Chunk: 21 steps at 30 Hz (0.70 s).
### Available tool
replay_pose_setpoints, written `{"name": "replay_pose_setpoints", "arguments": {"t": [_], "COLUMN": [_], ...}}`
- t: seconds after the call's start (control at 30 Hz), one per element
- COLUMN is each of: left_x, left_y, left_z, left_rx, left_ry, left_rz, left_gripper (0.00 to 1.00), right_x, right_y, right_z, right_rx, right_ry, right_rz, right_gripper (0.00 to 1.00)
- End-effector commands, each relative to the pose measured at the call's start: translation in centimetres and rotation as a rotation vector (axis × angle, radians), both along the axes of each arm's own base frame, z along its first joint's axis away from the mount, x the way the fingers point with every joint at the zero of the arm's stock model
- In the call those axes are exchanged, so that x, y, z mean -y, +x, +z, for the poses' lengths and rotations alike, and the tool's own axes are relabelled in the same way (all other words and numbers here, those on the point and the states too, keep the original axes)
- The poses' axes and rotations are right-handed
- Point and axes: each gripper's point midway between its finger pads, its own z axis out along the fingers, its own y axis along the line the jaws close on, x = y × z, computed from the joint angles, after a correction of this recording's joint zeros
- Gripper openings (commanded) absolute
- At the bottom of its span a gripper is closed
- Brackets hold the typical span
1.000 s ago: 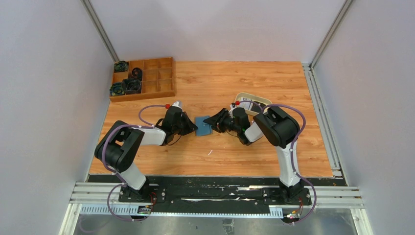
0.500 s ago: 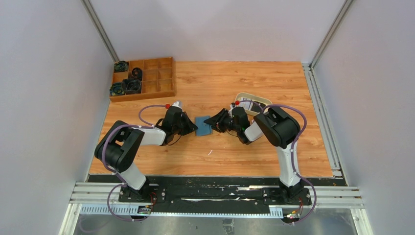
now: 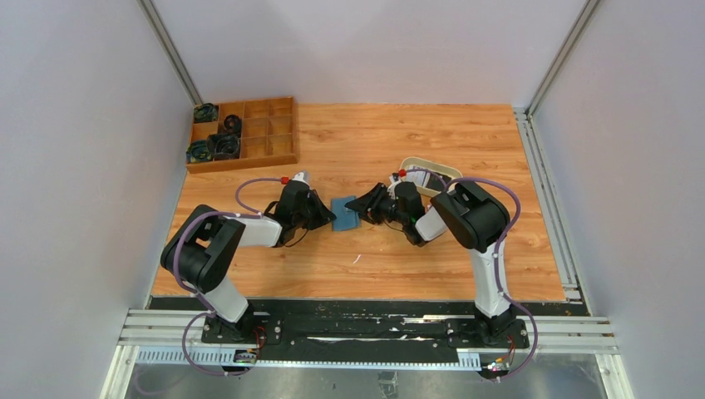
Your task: Take the credit cards out of the card holder
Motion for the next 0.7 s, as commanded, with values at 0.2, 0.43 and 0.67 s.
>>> {"name": "replay_pose_setpoints", "arguments": {"t": [0.2,0.43,0.67], "left_x": [-6.15,-6.06,-6.03], "left_y": [-8.28,-8.3,-8.3], "left_z": [-8.88,-8.93,-8.92], "left_rx": [-0.34,-0.343,-0.344], "left_ry": [0.297,0.295,0.294], "left_rz": [0.006,0.003,0.001], "left_gripper": [0.0,0.0,0.0], "right_x": [-1.02,-1.04,-1.42], "right_y": [-1.38,-1.59,-1.93], "right_z": [0.97,1.25,1.34], "right_rx": [0.047,0.064,0.08], "right_ry": [0.061,0.063,0.055], "right_rz": [0.05,0.058,0.077], "right_gripper": [0.27,0.29,0.32]}}
